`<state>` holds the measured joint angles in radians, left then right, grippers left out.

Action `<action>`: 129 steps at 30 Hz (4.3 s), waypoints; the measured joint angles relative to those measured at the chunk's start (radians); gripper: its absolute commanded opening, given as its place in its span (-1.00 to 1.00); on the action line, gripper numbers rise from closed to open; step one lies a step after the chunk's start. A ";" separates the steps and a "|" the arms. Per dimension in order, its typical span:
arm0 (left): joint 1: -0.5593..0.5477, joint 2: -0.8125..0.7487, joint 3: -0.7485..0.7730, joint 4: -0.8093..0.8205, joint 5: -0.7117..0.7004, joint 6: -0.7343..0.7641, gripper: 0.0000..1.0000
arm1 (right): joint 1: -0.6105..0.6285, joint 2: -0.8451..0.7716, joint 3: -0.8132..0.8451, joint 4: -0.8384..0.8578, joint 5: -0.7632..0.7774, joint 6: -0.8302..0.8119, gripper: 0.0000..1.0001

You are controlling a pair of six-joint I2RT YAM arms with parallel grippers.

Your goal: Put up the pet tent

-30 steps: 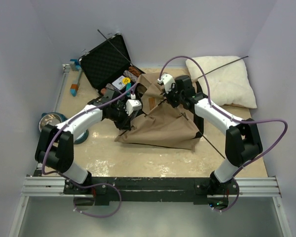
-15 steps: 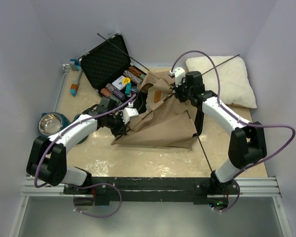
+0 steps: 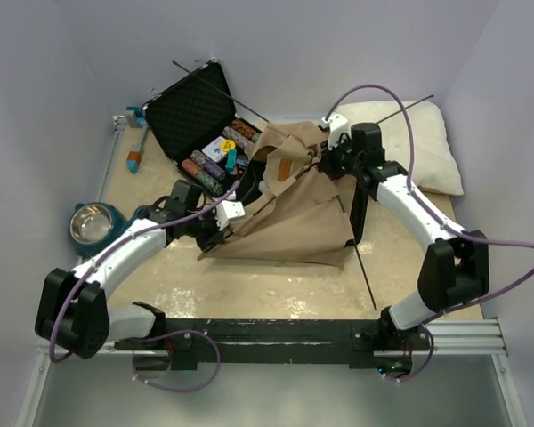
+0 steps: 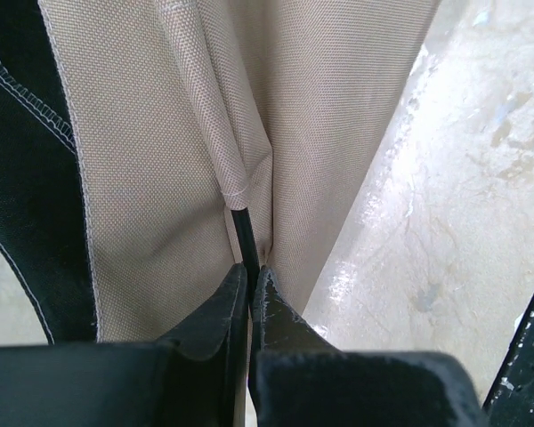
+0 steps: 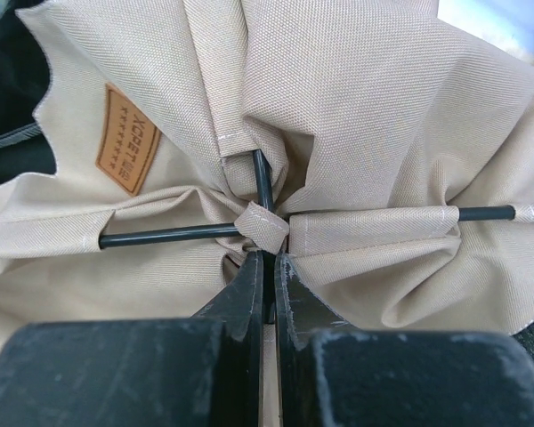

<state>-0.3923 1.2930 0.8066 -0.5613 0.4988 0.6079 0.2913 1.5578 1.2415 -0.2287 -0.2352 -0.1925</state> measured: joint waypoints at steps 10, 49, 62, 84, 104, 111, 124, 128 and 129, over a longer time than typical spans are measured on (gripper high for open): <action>0.002 -0.145 0.061 0.029 0.073 -0.042 -0.68 | -0.027 -0.180 0.072 0.057 -0.103 0.011 -1.00; 0.005 -0.082 0.856 0.124 0.458 -0.531 0.58 | 0.264 -0.554 -0.016 0.080 0.066 -0.566 -1.00; 0.014 0.137 1.099 0.385 0.338 -0.938 0.57 | 0.447 -0.606 -0.112 -0.005 0.226 -0.614 -1.00; 0.024 0.423 1.231 0.340 0.387 -0.951 0.92 | 0.674 -0.631 -0.219 0.148 0.386 -0.981 -1.00; 0.217 0.446 1.061 0.526 0.185 -1.327 0.75 | 0.856 -0.664 -0.311 0.208 0.460 -1.111 -1.00; 0.180 0.440 0.896 0.537 0.216 -1.464 0.69 | 0.867 -0.663 -0.314 0.214 0.455 -1.146 -1.00; 0.116 0.457 0.875 0.739 0.319 -1.611 0.35 | 0.874 -0.653 -0.329 0.249 0.408 -1.226 -1.00; 0.069 0.471 0.875 0.767 0.378 -1.623 0.19 | 0.874 -0.637 -0.354 0.289 0.420 -1.252 -1.00; 0.062 0.472 0.867 0.773 0.389 -1.623 0.24 | 0.874 -0.636 -0.362 0.301 0.426 -1.258 -1.00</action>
<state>-0.3302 1.7649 1.6741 0.2115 0.8879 -1.0153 1.1652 0.9215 0.8791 0.0723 0.1905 -1.4506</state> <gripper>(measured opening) 0.610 0.027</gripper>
